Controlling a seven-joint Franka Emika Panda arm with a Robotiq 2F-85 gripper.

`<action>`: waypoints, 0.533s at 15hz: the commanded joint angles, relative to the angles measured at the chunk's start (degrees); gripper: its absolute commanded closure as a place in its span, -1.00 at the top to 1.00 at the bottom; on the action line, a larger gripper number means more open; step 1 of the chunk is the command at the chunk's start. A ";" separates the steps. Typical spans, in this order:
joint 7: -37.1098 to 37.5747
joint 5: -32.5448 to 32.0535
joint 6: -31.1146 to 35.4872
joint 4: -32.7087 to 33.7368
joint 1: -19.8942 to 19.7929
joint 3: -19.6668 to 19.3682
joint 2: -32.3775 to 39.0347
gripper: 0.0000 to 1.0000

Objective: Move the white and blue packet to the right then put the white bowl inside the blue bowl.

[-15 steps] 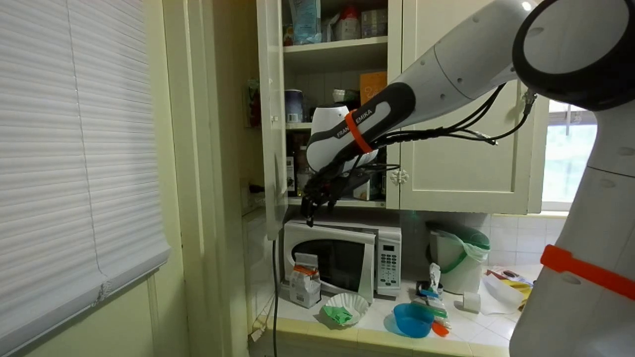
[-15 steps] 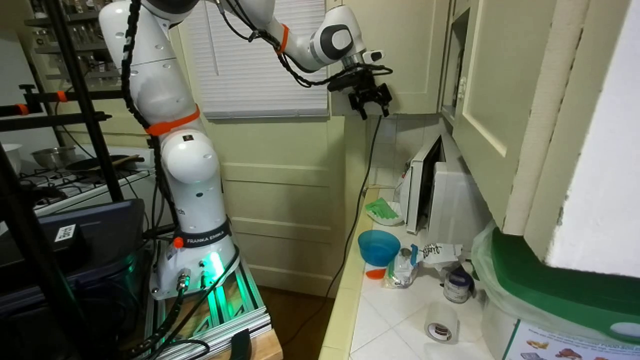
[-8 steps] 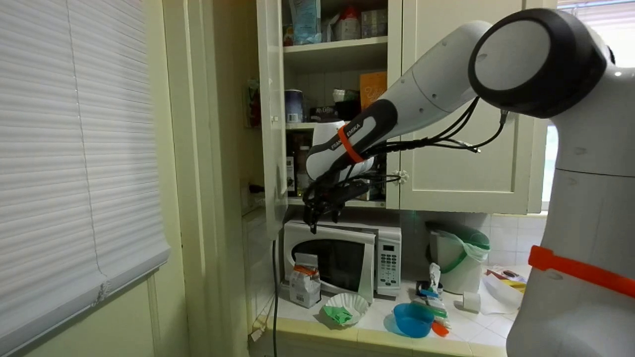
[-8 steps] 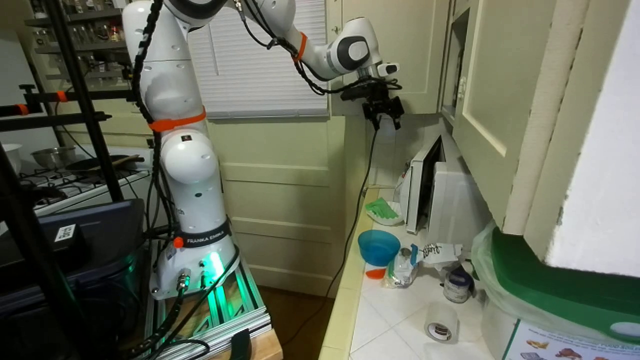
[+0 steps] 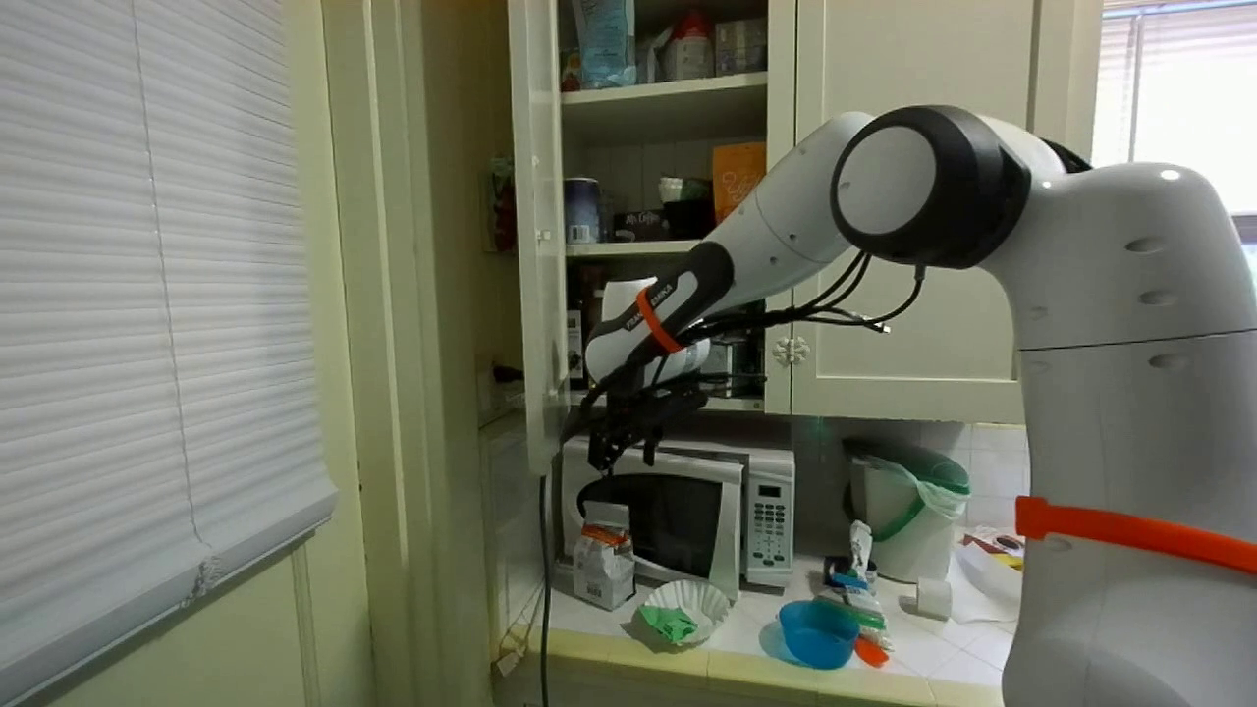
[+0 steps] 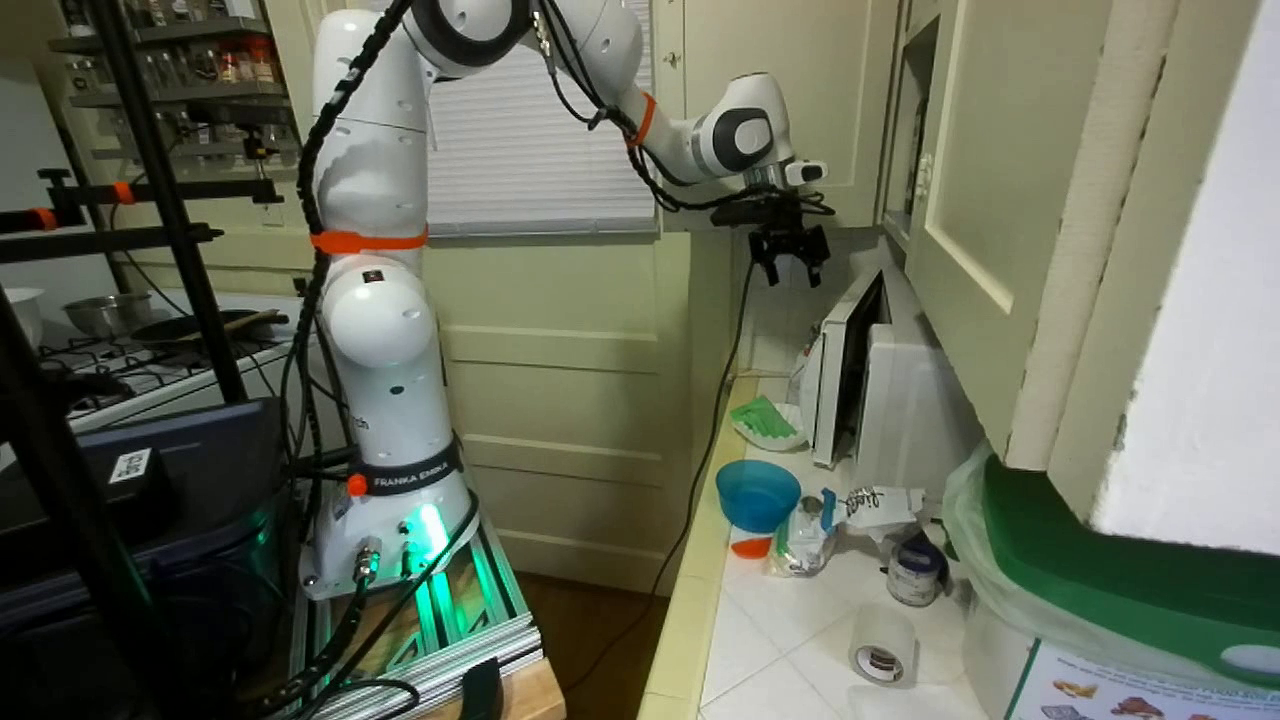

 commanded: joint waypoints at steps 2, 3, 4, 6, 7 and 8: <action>-3.85 3.42 -3.43 4.32 0.05 0.04 4.60 1.00; -4.10 3.53 -3.41 4.62 0.07 0.02 5.29 1.00; -4.52 3.56 -3.43 4.87 0.11 0.03 5.88 1.00; -4.80 3.02 -2.65 5.36 0.21 -0.06 7.18 1.00; -4.60 2.63 -1.53 5.37 0.27 -0.18 7.81 1.00; -4.88 2.67 -0.90 5.51 0.23 -0.13 8.39 1.00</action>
